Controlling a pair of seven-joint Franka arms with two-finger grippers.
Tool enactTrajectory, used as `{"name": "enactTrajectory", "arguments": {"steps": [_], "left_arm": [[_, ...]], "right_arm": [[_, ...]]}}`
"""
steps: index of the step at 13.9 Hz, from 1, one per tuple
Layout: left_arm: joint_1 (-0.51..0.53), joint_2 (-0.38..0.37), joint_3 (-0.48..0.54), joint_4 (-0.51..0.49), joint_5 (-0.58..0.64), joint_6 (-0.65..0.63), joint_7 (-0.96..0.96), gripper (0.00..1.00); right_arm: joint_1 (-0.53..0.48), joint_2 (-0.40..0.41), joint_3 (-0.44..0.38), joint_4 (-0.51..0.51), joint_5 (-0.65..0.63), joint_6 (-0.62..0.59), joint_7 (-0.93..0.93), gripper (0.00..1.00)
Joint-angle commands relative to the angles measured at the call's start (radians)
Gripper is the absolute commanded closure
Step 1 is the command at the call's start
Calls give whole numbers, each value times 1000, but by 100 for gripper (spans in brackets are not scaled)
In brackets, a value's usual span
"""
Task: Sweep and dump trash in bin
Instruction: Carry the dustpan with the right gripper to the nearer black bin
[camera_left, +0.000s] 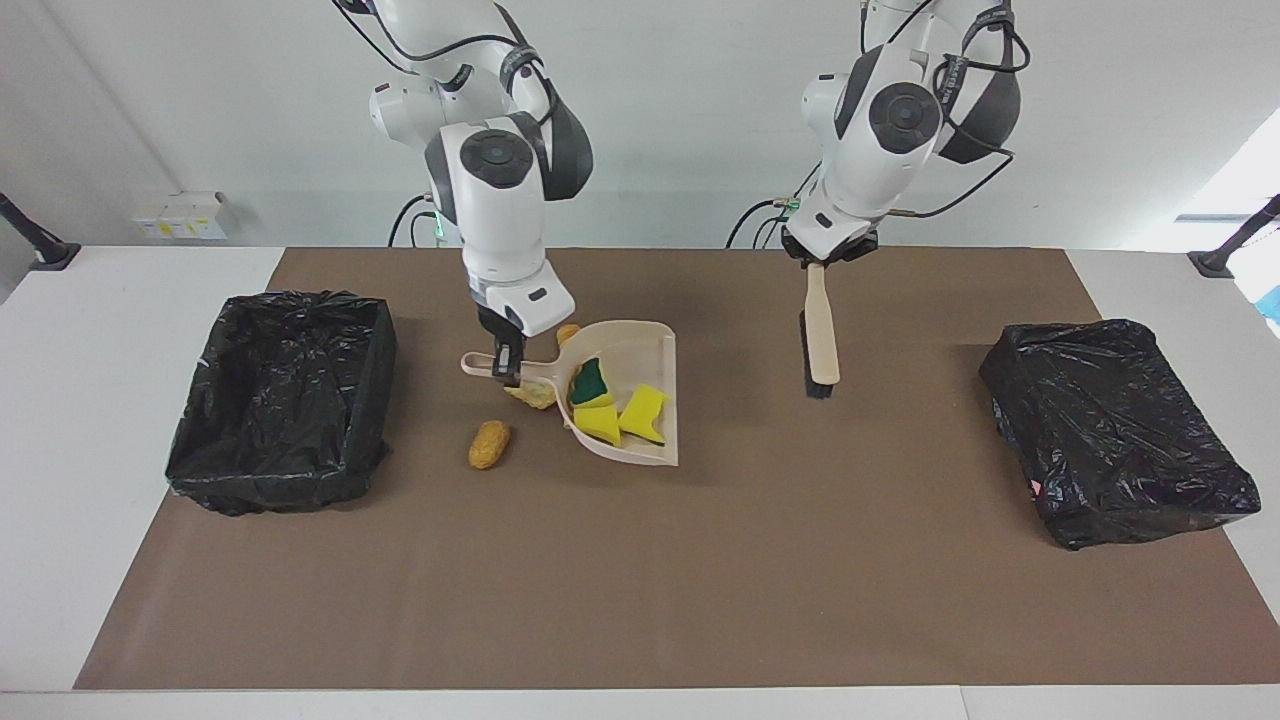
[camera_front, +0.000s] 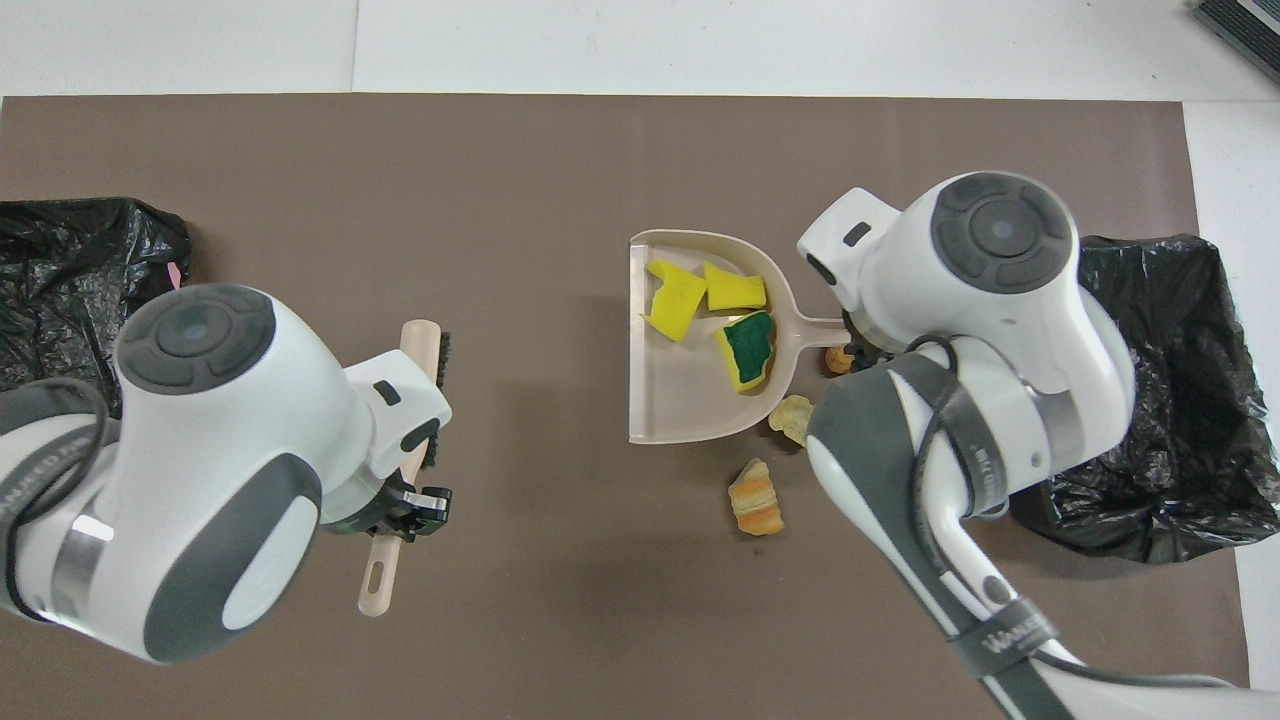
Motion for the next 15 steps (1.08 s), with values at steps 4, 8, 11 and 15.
{"name": "enactTrajectory", "arguments": {"steps": [4,8,11,15], "left_arm": [[-319,-26,11,-195,-45,308,-360,100],[-393,-32,11,-335,-45,464,-388,100],[-402,-39,9,-364,-53,514,-386,100],[-428,-3,11,-401,-84,591,-386,100]], "right_arm": [[-257,-60,5,17,19,-53,-272,100],[-426,-70,-4,38,1,-73,-496,100],[-550,-70,-19,38,-34,-63,-649,100],[-622,-74,-16,34,-276,2,-682,100]]}}
